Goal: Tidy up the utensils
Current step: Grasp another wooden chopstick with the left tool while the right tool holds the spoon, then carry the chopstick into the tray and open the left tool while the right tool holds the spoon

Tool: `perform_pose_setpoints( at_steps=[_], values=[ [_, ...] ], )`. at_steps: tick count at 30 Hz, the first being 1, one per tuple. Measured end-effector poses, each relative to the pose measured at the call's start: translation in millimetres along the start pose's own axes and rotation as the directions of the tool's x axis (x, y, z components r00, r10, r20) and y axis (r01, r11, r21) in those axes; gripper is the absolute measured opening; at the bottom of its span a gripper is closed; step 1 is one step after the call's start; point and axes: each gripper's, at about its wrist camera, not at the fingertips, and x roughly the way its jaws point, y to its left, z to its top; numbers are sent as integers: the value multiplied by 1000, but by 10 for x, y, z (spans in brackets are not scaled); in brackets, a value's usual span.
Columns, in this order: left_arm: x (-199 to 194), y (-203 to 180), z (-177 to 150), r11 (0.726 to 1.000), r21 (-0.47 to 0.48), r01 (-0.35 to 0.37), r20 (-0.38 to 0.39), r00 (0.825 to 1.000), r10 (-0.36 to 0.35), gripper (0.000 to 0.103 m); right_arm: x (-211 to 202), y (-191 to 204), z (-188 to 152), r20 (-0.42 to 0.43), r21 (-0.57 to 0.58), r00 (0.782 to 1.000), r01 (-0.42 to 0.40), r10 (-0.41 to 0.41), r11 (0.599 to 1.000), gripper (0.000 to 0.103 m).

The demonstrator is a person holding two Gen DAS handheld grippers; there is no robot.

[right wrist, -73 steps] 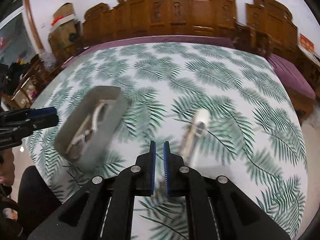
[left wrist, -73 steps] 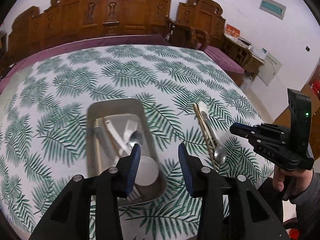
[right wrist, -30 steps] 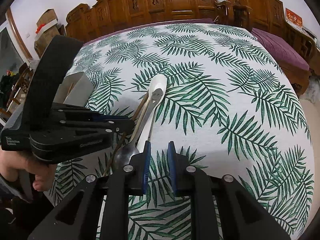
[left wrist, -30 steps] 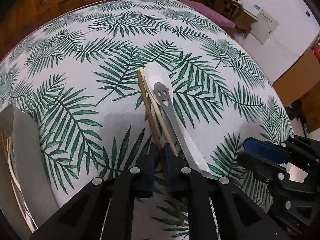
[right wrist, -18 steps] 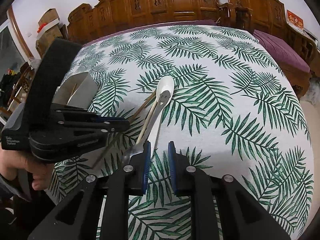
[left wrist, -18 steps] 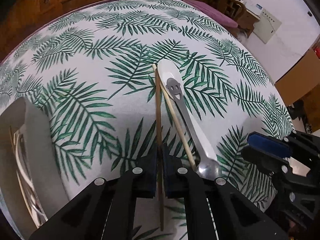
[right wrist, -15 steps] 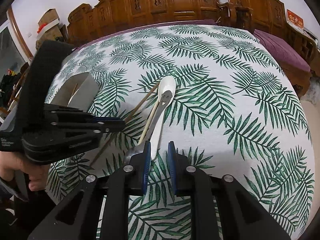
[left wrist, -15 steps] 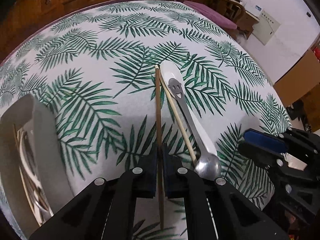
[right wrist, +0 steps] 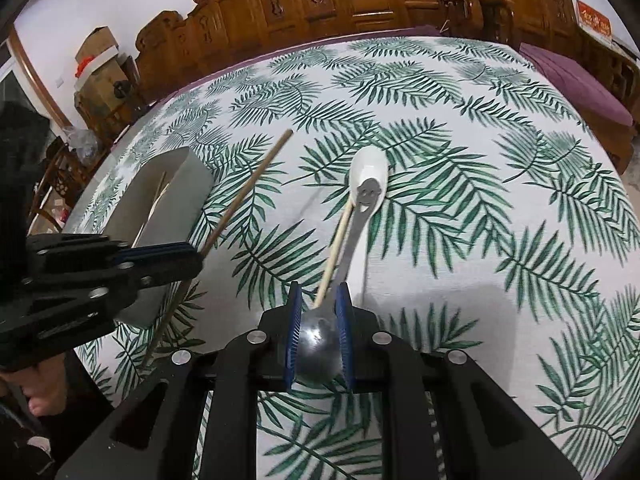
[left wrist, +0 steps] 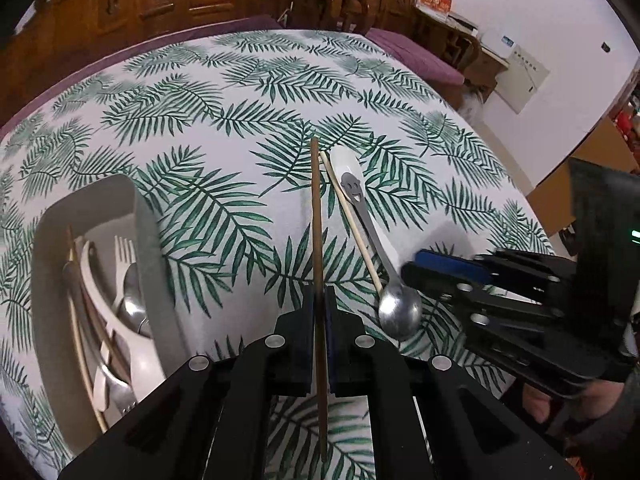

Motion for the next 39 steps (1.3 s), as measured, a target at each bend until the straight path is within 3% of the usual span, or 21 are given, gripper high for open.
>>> perform_pose_setpoints(
  at_steps=[7, 11, 21, 39],
  values=[
    [-223, -53, -104, 1000, 16, 11, 27, 1000, -11, 4, 163, -21, -23, -46, 13, 998, 52, -52, 999, 20],
    [-317, -55, -138, 1000, 22, 15, 43, 999, -16, 4, 174, -76, 4, -49, 47, 998, 44, -41, 998, 20],
    [-419, -11, -168, 1000, 19, 24, 62, 998, -25, 4, 349, 71, 55, -99, 9, 993, 69, -68, 998, 21],
    [-513, 97, -255, 1000, 1, 17, 72, 997, -17, 4, 345, 53, 89, -79, 11, 992, 100, -98, 995, 7]
  ],
)
